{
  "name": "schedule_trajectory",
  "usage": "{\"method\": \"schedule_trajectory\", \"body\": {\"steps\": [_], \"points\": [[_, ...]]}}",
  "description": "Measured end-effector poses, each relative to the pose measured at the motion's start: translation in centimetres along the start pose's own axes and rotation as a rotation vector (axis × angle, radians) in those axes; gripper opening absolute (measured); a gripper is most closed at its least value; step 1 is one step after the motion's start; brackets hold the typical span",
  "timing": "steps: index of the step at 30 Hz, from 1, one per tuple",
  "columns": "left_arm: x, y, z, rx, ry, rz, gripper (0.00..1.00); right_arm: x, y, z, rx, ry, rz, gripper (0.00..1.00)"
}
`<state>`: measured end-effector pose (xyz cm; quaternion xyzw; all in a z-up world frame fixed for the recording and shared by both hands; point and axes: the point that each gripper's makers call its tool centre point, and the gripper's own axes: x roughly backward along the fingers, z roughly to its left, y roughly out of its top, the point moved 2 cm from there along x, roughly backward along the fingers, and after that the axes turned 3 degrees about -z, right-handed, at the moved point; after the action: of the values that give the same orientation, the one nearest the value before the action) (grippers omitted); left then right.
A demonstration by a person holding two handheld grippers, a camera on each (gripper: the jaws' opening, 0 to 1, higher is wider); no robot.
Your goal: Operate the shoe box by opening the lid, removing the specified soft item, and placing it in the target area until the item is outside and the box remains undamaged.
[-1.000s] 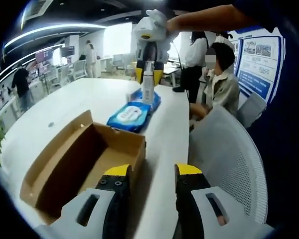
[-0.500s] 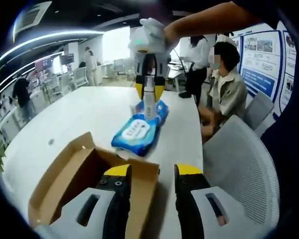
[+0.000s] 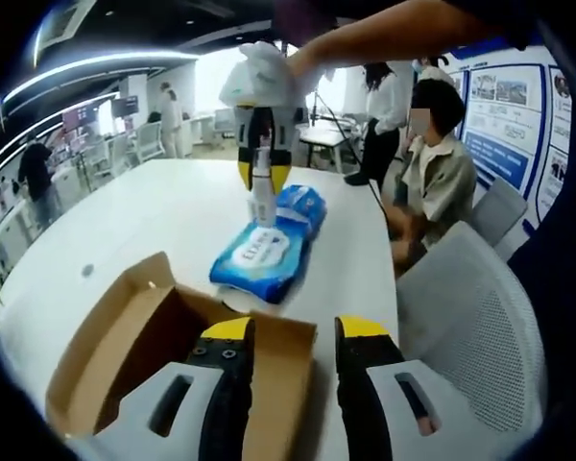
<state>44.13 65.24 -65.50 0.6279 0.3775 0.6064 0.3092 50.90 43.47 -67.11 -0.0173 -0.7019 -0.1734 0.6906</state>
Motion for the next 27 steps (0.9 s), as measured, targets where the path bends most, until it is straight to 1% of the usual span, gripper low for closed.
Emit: {"method": "schedule_trajectory", "body": {"steps": [2,4,5,9,11,13,18,20,23,27], "points": [[0.0,0.0,0.2,0.003,-0.003,-0.007,0.31,-0.1,0.1,-0.7,-0.018,0.001,-0.009,0.23],[0.0,-0.1,0.3,-0.001,-0.008,-0.011,0.28,-0.3,0.2,-1.6,-0.03,-0.009,-0.011,0.23],[-0.1,-0.3,0.4,0.005,-0.012,-0.003,0.28,-0.3,0.3,-1.8,-0.034,-0.012,-0.01,0.23],[0.0,-0.7,0.8,0.019,-0.01,-0.003,0.3,-0.5,0.4,-3.1,-0.022,-0.023,0.005,0.23],[-0.1,-1.2,1.0,0.031,-0.006,0.009,0.31,-0.7,0.6,-3.6,-0.02,-0.025,0.013,0.23],[-0.2,-1.4,1.0,0.036,-0.005,0.014,0.32,-0.8,0.6,-4.2,-0.016,-0.033,0.023,0.23],[-0.3,-1.4,0.9,0.046,-0.005,0.009,0.33,-1.2,0.8,-4.8,-0.004,-0.034,0.035,0.23],[-0.3,-1.4,1.0,0.043,-0.004,0.005,0.33,-1.5,0.8,-5.1,0.01,-0.04,0.051,0.23],[-0.3,-1.4,1.0,0.044,-0.005,0.006,0.32,-2.1,0.8,-5.3,0.016,-0.044,0.059,0.23],[-0.2,-1.5,1.1,0.054,-0.002,0.01,0.32,-3.4,0.4,-5.4,0.04,-0.05,0.092,0.23]]}}
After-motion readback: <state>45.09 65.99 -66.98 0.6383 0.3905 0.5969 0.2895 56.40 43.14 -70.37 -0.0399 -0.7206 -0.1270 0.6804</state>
